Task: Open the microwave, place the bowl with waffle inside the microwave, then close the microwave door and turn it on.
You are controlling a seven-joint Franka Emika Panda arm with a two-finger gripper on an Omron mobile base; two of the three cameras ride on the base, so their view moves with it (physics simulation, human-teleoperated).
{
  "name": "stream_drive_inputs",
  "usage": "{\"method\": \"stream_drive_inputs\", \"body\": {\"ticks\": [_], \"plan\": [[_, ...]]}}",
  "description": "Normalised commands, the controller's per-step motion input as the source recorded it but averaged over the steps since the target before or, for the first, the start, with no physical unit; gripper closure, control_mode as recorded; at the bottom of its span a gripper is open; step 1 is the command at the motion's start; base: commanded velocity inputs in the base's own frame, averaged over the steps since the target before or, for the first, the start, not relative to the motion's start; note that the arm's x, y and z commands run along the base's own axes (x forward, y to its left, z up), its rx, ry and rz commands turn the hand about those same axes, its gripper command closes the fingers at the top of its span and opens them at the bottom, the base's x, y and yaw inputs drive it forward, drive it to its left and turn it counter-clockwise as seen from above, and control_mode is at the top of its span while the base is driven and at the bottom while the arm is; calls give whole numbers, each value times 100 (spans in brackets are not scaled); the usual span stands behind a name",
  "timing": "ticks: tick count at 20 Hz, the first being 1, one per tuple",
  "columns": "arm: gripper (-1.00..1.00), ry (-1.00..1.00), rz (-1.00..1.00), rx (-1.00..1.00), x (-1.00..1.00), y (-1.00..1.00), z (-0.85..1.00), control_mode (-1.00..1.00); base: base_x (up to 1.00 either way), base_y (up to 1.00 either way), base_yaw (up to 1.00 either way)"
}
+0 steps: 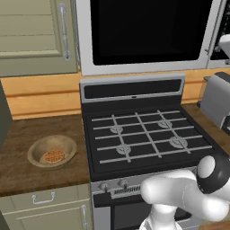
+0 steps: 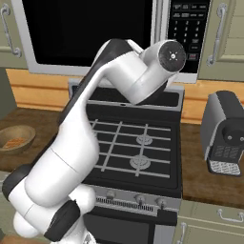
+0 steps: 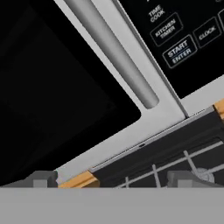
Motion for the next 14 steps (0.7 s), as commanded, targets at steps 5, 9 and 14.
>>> {"method": "stream_drive_inputs", "body": {"ticks": [5, 9, 14], "plan": [[-100, -23, 0, 0, 46, -7, 0, -100, 0, 0, 0], [-100, -16, 0, 0, 54, -1, 3, -100, 0, 0, 0], [-100, -1, 0, 0, 39, -2, 4, -100, 0, 0, 0]]}}
